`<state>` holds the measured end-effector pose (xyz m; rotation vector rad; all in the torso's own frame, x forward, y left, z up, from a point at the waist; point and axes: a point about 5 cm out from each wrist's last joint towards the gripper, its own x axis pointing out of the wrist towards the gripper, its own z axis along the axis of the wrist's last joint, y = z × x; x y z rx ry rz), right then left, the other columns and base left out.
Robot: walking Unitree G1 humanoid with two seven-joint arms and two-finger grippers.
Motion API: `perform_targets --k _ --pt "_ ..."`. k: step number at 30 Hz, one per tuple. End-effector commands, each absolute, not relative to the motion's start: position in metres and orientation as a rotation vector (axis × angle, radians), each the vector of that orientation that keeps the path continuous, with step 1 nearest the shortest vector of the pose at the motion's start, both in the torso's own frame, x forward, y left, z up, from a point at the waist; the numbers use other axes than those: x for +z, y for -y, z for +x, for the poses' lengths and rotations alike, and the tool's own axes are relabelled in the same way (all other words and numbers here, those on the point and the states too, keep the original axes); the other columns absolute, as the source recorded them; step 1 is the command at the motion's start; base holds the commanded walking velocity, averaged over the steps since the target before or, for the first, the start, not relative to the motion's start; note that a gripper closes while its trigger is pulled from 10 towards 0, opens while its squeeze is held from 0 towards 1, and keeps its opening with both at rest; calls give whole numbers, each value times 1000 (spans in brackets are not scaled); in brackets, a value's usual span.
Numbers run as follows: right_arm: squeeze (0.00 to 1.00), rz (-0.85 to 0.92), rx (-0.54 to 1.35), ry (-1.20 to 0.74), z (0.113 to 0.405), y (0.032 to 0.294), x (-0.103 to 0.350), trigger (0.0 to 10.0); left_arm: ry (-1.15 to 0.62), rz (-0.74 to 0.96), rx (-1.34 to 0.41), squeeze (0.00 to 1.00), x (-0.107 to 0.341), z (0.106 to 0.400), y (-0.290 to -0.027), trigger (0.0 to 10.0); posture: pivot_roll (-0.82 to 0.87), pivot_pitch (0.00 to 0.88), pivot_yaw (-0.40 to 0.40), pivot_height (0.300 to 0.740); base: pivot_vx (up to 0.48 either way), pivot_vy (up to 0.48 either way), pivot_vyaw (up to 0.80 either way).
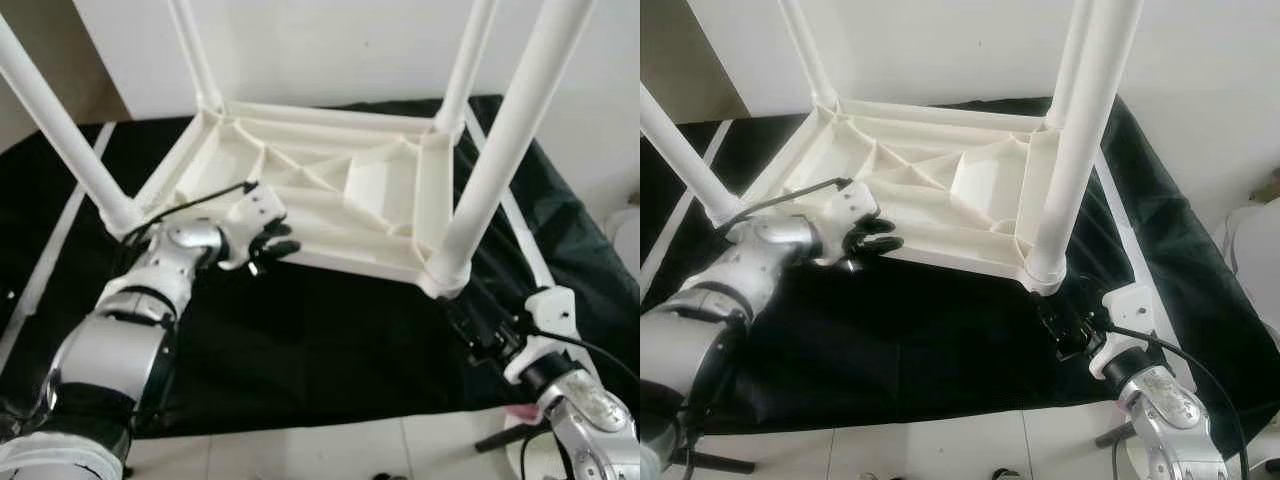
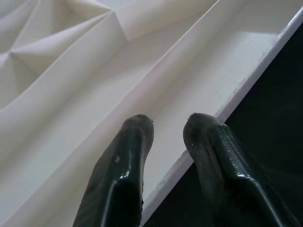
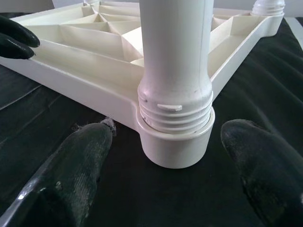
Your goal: Building children table
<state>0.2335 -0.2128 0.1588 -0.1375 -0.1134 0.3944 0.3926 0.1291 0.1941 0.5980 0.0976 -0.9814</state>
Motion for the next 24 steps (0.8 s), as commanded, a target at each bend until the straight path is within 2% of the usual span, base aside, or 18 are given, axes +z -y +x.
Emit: perform_targets --k 1,10,24 --pt "0 -141 395 99 231 214 158 10000 -247 601 -1034 0 160 382 -134 10000 -268 210 101 740 0 0 0" --pt "0 -142 404 102 236 212 158 10000 -288 582 -1264 0 157 370 -137 10000 -259 189 98 740 0 0 0" --pt "0 -154 398 121 243 215 162 10000 -266 513 -1475 0 176 360 -149 10000 -251 166 103 740 0 0 0"
